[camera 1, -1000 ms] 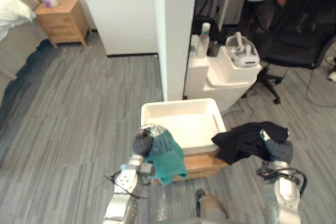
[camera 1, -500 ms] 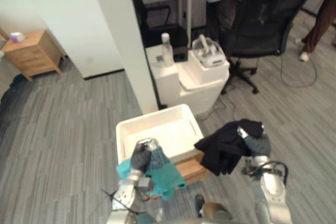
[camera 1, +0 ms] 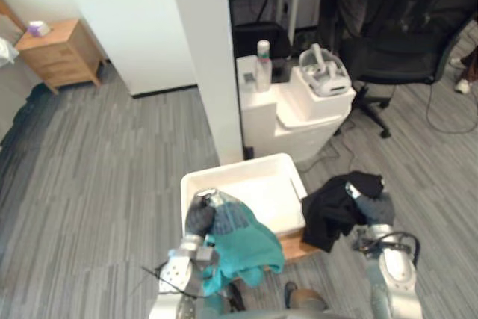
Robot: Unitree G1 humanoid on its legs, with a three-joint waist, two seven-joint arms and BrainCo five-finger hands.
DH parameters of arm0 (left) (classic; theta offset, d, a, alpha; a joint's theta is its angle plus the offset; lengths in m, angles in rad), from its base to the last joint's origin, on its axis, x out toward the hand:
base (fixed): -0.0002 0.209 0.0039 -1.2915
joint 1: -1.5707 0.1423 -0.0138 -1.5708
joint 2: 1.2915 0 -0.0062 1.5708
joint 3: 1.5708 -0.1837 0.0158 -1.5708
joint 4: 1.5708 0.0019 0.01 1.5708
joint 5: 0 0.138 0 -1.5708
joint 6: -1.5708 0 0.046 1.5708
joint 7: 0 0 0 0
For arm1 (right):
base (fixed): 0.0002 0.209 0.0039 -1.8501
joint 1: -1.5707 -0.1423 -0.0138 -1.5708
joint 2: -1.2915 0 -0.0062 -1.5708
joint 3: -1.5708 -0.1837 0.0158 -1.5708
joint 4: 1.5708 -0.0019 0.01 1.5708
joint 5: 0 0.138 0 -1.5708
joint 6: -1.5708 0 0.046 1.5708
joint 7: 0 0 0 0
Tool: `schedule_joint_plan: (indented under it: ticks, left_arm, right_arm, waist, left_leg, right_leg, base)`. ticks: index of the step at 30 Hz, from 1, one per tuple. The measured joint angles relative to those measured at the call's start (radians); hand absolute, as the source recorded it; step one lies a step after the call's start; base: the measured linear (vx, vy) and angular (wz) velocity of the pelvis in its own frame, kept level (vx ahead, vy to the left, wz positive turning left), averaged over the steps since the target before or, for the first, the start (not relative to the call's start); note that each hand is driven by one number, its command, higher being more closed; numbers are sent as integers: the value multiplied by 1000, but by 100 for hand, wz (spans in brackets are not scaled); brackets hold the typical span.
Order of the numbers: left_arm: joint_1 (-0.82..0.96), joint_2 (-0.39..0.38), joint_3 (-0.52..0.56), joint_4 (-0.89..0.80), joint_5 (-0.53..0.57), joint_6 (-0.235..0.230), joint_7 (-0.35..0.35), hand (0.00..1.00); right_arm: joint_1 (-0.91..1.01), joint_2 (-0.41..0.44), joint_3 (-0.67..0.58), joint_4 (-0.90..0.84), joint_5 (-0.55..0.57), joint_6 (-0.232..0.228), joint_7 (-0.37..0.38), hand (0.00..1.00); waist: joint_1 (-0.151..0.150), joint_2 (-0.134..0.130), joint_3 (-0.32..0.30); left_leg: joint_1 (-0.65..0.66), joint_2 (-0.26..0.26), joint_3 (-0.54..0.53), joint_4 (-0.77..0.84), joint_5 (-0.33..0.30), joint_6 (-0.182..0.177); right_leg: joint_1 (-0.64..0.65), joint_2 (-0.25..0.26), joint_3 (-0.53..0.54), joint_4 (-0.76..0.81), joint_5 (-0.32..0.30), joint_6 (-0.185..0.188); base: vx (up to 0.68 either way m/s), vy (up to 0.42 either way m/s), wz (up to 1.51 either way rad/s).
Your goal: Tidy the bed and pick cloth on bed and put in laundry
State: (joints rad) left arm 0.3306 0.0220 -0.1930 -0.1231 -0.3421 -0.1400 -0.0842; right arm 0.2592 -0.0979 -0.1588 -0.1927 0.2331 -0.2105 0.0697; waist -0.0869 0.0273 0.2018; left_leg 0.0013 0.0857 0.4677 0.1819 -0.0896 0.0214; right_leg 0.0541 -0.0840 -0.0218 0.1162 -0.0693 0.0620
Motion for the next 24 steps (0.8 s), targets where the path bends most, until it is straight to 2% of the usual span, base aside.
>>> schedule_joint_plan:
  ticks: [5, 9, 10, 11, 15, 20, 24]
  left_arm:
    - [0, -4, -1, 0, -2, 1, -3, 100]
    - [3, -5, 1, 3, -13, 1, 1, 100]
    - [3, -4, 2, 8, -20, 1, 3, 100]
    - [3, -6, 2, 12, -22, 1, 4, 100]
    - [4, -9, 7, 15, -35, 1, 22, 100]
    - [4, -31, 3, 16, -59, 1, 27, 100]
    - [4, -33, 2, 16, -59, 1, 44, 100]
  right_arm:
    - [-125, -136, 4, -110, -10, -2, -4, 100]
    - [-292, -225, 52, -110, -32, -16, -7, 100]
    - [-343, -252, 71, -110, -41, -21, -6, 100]
    - [-384, -273, 87, -108, -44, -21, -6, 100]
    - [-535, -321, 162, -84, -43, -21, -6, 100]
    - [-740, -389, 254, 44, -22, -20, -5, 100]
    - [-868, -395, 296, 120, -8, -19, -8, 100]
  waist:
    - [18, -5, -3]
    - [31, -25, -19]
    - [47, -32, -23]
    - [49, -36, -27]
    - [64, -41, -31]
    - [77, -45, -35]
    - [101, -47, -36]
  left_leg:
    - [8, 0, -7, -15, 6, -10]
    - [6, -3, -29, -29, 10, -21]
    - [6, -3, -33, -34, 14, -22]
    - [2, -4, -43, -36, 17, -19]
    - [-8, -6, -57, -43, 33, -11]
    - [-7, -24, -102, -70, 60, 0]
    - [-4, -31, -125, -80, 71, -6]
  right_leg:
    - [12, 1, -12, -7, 3, -2]
    - [22, 3, -38, -18, 11, -4]
    - [24, 5, -41, -24, 16, -6]
    - [32, 6, -51, -39, 24, -7]
    - [37, 8, -66, -61, 43, -8]
    - [65, 3, -115, -88, 55, -7]
    - [85, 2, -140, -109, 64, -8]
  base:
    - [-31, -15, 8]
    - [-49, -2, 20]
    - [-41, -1, 16]
    - [-40, 2, 19]
    - [-37, 19, 14]
    - [-33, 27, 28]
    - [-16, 19, 20]
